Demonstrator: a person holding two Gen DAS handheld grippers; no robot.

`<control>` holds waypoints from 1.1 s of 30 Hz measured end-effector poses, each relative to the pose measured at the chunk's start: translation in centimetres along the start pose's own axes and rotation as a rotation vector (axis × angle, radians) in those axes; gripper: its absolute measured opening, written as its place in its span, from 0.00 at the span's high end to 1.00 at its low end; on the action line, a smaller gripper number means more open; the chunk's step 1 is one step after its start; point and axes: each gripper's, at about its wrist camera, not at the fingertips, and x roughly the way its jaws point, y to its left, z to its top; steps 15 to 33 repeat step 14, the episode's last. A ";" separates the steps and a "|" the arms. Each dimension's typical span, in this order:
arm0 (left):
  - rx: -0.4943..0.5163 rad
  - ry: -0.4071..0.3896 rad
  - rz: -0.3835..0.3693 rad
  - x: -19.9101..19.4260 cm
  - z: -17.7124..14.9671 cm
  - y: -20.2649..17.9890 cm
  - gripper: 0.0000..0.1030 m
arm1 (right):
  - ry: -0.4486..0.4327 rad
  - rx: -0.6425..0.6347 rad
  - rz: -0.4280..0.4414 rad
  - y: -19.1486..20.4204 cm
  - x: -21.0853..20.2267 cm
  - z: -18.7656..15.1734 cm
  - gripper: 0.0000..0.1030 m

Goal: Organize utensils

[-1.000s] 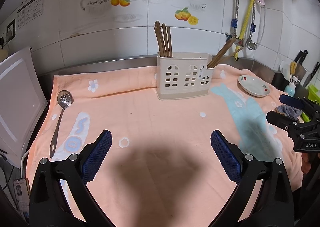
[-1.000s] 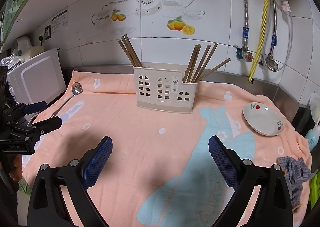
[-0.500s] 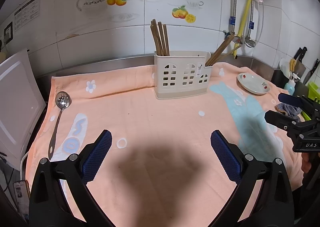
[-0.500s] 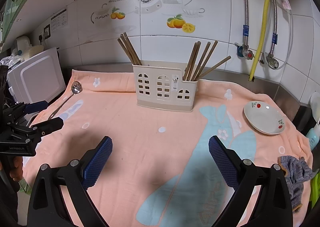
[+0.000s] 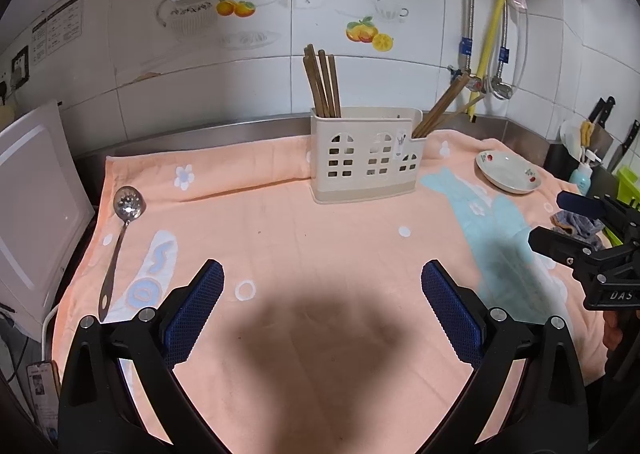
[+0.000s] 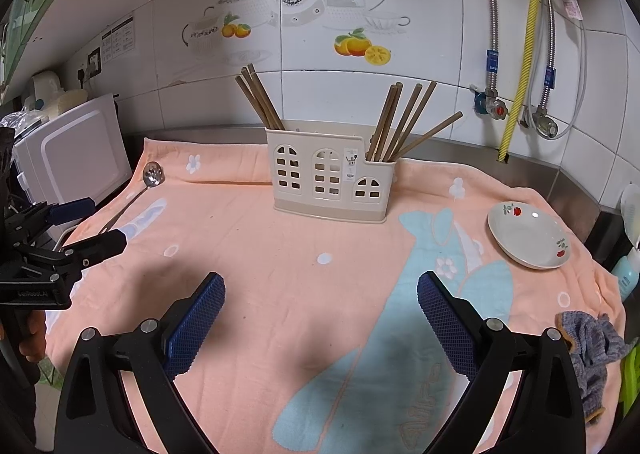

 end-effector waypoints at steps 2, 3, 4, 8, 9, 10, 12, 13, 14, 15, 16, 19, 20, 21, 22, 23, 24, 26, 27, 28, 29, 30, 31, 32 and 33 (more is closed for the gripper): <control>-0.003 -0.004 0.006 -0.1 0.0 0.1 0.05 | 0.001 -0.001 -0.001 0.0 0.0 0.0 0.09; -0.005 -0.006 0.004 -0.2 0.0 0.1 0.05 | 0.000 -0.001 -0.001 0.0 0.0 0.0 0.09; -0.007 -0.007 -0.005 -0.3 0.1 0.2 0.05 | 0.000 0.000 -0.001 0.0 0.0 0.1 0.09; -0.017 -0.014 -0.013 -0.5 0.1 0.4 0.05 | 0.002 0.001 -0.001 0.0 -0.1 0.0 0.09; -0.020 -0.014 -0.013 -0.5 0.2 0.4 0.05 | 0.002 0.001 0.000 -0.1 -0.1 0.1 0.09; -0.021 -0.013 -0.012 -0.5 0.2 0.4 0.05 | 0.002 0.000 0.000 0.0 -0.1 0.0 0.09; -0.020 -0.013 -0.013 -0.5 0.2 0.4 0.05 | 0.002 0.000 0.000 -0.1 -0.1 0.0 0.09; -0.020 -0.013 -0.014 -0.6 0.2 0.4 0.05 | 0.001 0.001 0.002 -0.1 -0.1 0.0 0.09; -0.020 -0.014 -0.013 -0.5 0.2 0.4 0.05 | 0.002 0.001 0.001 -0.1 -0.1 0.0 0.09; -0.020 -0.014 -0.013 -0.5 0.2 0.4 0.05 | 0.002 0.001 0.001 -0.1 -0.1 0.0 0.09; -0.020 -0.014 -0.013 -0.5 0.2 0.4 0.05 | 0.002 0.001 0.001 -0.1 -0.1 0.0 0.09; -0.020 -0.014 -0.013 -0.5 0.2 0.4 0.05 | 0.002 0.001 0.001 -0.1 -0.1 0.0 0.09; -0.020 -0.014 -0.013 -0.5 0.2 0.4 0.05 | 0.002 0.001 0.001 -0.1 -0.1 0.0 0.09; -0.020 -0.014 -0.013 -0.5 0.2 0.4 0.05 | 0.002 0.001 0.001 -0.1 -0.1 0.0 0.09; -0.020 -0.014 -0.013 -0.5 0.2 0.4 0.05 | 0.002 0.001 0.001 -0.1 -0.1 0.0 0.09; -0.020 -0.014 -0.013 -0.5 0.2 0.4 0.05 | 0.002 0.001 0.001 -0.1 -0.1 0.0 0.09; -0.020 -0.014 -0.013 -0.5 0.2 0.4 0.05 | 0.002 0.001 0.001 -0.1 -0.1 0.0 0.09; -0.020 -0.014 -0.013 -0.5 0.2 0.4 0.05 | 0.002 0.001 0.001 -0.1 -0.1 0.0 0.09; -0.020 -0.014 -0.013 -0.5 0.2 0.4 0.05 | 0.002 0.001 0.001 -0.1 -0.1 0.0 0.09; -0.020 -0.014 -0.013 -0.5 0.2 0.4 0.05 | 0.002 0.001 0.001 -0.1 -0.1 0.0 0.09; -0.020 -0.014 -0.013 -0.5 0.2 0.4 0.05 | 0.002 0.001 0.001 -0.1 -0.1 0.0 0.09; -0.020 -0.014 -0.013 -0.5 0.2 0.4 0.05 | 0.002 0.001 0.001 -0.1 -0.1 0.0 0.09; -0.020 -0.014 -0.013 -0.5 0.2 0.4 0.05 | 0.002 0.001 0.001 -0.1 -0.1 0.0 0.09; -0.020 -0.014 -0.013 -0.5 0.2 0.4 0.05 | 0.002 0.001 0.001 -0.1 -0.1 0.0 0.09; -0.020 -0.014 -0.013 -0.5 0.2 0.4 0.05 | 0.002 0.001 0.001 -0.1 -0.1 0.0 0.09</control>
